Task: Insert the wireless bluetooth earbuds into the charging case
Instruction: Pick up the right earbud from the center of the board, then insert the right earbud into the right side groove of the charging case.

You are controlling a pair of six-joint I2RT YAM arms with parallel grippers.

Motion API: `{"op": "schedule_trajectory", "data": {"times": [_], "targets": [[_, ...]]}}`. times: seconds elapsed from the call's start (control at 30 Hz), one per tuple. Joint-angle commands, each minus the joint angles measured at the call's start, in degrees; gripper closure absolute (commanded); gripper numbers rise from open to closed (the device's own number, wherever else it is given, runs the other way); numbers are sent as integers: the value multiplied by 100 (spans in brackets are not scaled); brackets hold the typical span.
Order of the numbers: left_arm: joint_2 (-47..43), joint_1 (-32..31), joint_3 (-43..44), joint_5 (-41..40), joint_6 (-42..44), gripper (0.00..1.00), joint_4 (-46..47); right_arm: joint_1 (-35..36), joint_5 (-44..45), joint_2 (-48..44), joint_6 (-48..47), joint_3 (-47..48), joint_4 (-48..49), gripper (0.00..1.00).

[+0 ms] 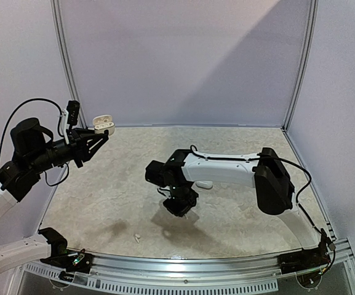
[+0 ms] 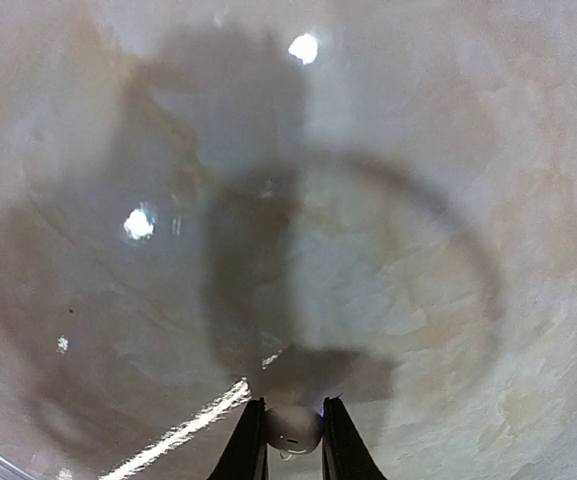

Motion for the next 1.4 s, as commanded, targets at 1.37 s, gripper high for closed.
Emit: {"op": "schedule_trajectory", "data": {"times": [1.37], "targets": [[-110, -228, 50, 721, 679, 100, 756, 461, -1076, -2712, -2892, -347, 6617, 100]]}}
